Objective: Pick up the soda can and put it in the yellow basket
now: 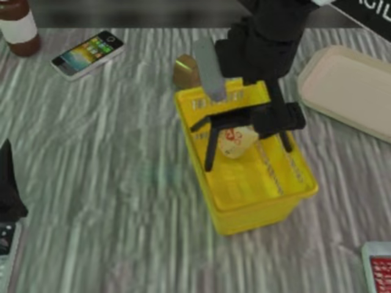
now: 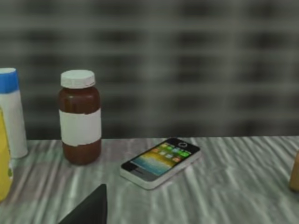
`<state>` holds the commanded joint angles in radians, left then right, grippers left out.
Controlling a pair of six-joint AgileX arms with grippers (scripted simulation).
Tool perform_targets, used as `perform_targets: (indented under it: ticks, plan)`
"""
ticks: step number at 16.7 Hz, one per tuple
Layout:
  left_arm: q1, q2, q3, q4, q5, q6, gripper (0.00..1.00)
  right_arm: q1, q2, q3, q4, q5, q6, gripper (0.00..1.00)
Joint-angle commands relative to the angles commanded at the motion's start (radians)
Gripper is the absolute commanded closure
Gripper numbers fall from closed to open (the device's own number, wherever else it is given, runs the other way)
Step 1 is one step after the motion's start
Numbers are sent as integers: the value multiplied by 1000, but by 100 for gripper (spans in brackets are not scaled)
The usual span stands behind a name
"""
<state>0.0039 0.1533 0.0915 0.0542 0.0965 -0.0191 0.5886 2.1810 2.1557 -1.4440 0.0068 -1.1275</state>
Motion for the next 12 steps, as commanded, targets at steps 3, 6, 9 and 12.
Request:
perform_targets:
  ticks: [3,6,9,12]
  plan:
    - [13,-123,-73,-44,-77,15,0,35,116,113,-79,-2,-62,0]
    - [16,-153,-92,-54,-97,19,0,43,142,140,-98,-3,-78,0]
    - [16,-153,-92,-54,-97,19,0,43,142,140,-98,-3,-78,0]
    - [16,-153,-92,-54,-97,19,0,42,140,121,-81,-3,-79,0]
